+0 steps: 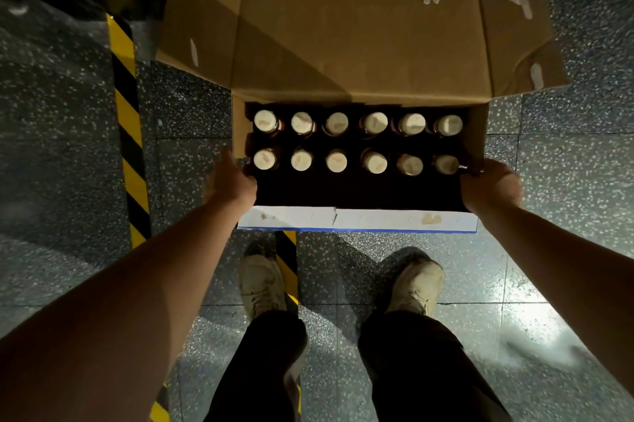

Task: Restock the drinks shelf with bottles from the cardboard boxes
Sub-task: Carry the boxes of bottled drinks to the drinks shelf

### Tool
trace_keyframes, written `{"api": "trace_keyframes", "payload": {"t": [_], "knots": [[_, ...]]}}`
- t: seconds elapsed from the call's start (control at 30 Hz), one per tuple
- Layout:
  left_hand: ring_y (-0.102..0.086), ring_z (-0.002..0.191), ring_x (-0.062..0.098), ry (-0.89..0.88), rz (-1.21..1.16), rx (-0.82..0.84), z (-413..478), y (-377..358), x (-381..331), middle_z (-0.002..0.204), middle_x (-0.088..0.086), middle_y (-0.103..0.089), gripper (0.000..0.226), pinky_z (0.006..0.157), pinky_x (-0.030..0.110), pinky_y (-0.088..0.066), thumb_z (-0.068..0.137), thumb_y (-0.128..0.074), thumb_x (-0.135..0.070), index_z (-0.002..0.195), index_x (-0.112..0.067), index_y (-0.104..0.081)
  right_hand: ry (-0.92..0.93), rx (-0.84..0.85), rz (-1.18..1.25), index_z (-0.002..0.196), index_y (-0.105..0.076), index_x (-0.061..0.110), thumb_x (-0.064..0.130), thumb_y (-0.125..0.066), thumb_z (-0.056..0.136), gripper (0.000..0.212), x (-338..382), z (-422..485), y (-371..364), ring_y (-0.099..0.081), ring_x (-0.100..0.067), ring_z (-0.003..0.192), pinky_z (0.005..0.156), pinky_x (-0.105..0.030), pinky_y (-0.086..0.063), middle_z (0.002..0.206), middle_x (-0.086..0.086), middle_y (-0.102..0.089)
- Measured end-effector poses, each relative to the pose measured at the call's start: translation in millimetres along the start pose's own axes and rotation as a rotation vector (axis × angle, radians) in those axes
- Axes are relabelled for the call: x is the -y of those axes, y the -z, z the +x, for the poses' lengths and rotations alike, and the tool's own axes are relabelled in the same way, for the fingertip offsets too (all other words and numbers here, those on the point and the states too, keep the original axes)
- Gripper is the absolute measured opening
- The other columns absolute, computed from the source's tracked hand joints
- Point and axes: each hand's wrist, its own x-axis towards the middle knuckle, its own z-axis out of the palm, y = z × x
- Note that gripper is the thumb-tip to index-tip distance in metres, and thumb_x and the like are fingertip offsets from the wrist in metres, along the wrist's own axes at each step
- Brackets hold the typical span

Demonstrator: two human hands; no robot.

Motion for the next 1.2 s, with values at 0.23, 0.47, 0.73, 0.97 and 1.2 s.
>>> {"api": "trace_keyframes", "payload": {"t": [0.23,0.47,0.73,0.97,1.2], "knots": [[-0.056,0.111,0.037,0.071,0.07,-0.015,16,-7,3,0.122,0.02,-0.057,0.031,0.077,0.038,-0.045,0.093,-0.053,-0.011,0.123,-0.006,-0.052,-0.079,0.016,0.055,0.107,-0.065,-0.003,0.012,-0.054,0.088,0.027,-1,9,-7,-0.06,-0.044,0.103,0.082,-0.043,-0.049,0.107,-0.033,-0.063],[-0.057,0.112,0.038,0.22,-0.03,0.028,22,-18,0,0.123,0.026,-0.056,0.031,0.087,0.041,-0.048,0.094,-0.046,-0.005,0.123,0.006,-0.052,-0.128,0.05,0.095,0.113,-0.061,-0.007,0.002,-0.05,0.089,0.028,1,8,-9,-0.059,-0.044,0.107,0.082,-0.042,-0.048,0.114,-0.033,-0.06],[-0.061,0.101,0.039,0.196,-0.091,0.055,18,-10,4,0.112,0.027,-0.06,0.027,0.067,0.031,-0.04,0.093,-0.044,-0.001,0.117,0.007,-0.055,-0.148,0.05,0.157,0.107,-0.064,-0.004,0.008,-0.051,0.09,0.025,5,6,-3,-0.062,-0.041,0.099,0.068,-0.035,-0.044,0.108,-0.029,-0.063],[-0.053,0.081,0.029,0.13,-0.066,0.068,1,5,10,0.095,0.018,-0.054,0.022,0.064,0.032,-0.04,0.095,-0.044,-0.003,0.112,0.004,-0.055,-0.138,0.076,0.142,0.1,-0.067,-0.002,0.006,-0.054,0.086,0.021,-1,-12,-3,-0.064,-0.039,0.096,0.068,-0.036,-0.045,0.102,-0.029,-0.066],[-0.058,0.087,0.031,0.183,-0.103,0.088,-20,16,31,0.103,0.022,-0.058,0.023,0.067,0.037,-0.045,0.094,-0.046,-0.003,0.115,0.005,-0.053,-0.117,0.123,0.108,0.096,-0.072,0.003,0.006,-0.058,0.082,0.021,0,-39,9,-0.066,-0.037,0.093,0.07,-0.035,-0.048,0.098,-0.026,-0.068]]}}
